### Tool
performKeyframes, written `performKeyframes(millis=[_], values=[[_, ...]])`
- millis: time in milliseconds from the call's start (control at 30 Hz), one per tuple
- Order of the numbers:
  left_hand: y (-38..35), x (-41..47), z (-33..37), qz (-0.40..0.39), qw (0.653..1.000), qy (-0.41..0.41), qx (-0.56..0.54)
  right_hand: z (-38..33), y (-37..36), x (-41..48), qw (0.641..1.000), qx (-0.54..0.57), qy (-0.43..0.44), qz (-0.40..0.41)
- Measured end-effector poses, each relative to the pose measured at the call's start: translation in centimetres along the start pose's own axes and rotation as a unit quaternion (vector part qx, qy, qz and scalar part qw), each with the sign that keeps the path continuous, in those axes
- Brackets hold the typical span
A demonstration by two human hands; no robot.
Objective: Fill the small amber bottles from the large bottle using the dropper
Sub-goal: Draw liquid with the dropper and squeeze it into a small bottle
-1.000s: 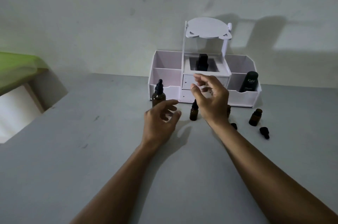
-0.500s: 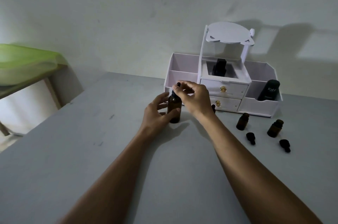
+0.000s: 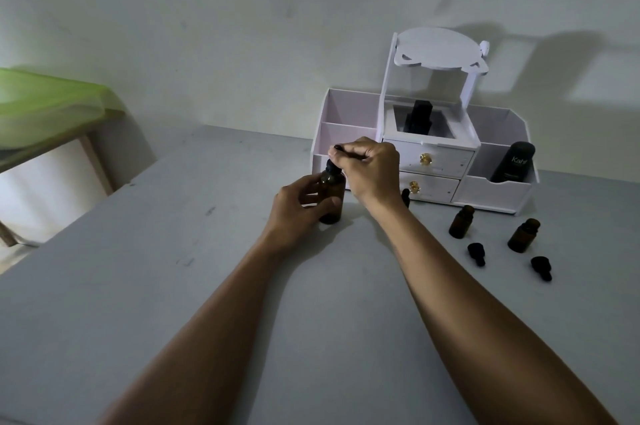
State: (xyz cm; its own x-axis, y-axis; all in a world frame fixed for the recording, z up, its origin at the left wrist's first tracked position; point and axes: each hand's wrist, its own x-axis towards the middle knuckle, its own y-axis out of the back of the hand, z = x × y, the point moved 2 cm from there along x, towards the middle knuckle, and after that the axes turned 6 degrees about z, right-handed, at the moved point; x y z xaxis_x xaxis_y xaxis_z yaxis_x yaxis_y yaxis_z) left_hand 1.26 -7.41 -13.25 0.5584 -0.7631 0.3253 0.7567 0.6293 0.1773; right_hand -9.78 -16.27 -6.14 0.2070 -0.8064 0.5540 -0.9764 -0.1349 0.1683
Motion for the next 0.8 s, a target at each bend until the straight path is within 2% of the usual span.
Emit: performKeyframes(millis=[367,500,567,667,733,800], values=[[-0.2,0.2,-0.2,0.000,1.000,0.009,-0.004,-1.5,0.9,0.2,0.999,-0.038,0.031,0.000],[-0.3,0.0,0.1,0.010,1.000,0.002,0.003,-3.8,1.9,1.7,0.999,0.015,0.032,0.013],[-0.2,-0.6,0.9,0.079,0.996,-0.037,0.015,-5.4,2.7,2.6,0.997,0.055,0.040,0.028],[-0.6,-2.1,3.5,0.207,0.969,-0.130,0.041,-7.9,4.8,3.6,0.990,0.107,0.075,0.058],[-1.8,-3.1,5.5,0.219,0.958,-0.183,0.034,-9.1,7.0,4.1,0.983,0.140,0.092,0.076],[-3.4,-4.0,6.9,0.194,0.958,-0.210,0.017,-9.8,9.5,4.4,0.977,0.165,0.102,0.093]])
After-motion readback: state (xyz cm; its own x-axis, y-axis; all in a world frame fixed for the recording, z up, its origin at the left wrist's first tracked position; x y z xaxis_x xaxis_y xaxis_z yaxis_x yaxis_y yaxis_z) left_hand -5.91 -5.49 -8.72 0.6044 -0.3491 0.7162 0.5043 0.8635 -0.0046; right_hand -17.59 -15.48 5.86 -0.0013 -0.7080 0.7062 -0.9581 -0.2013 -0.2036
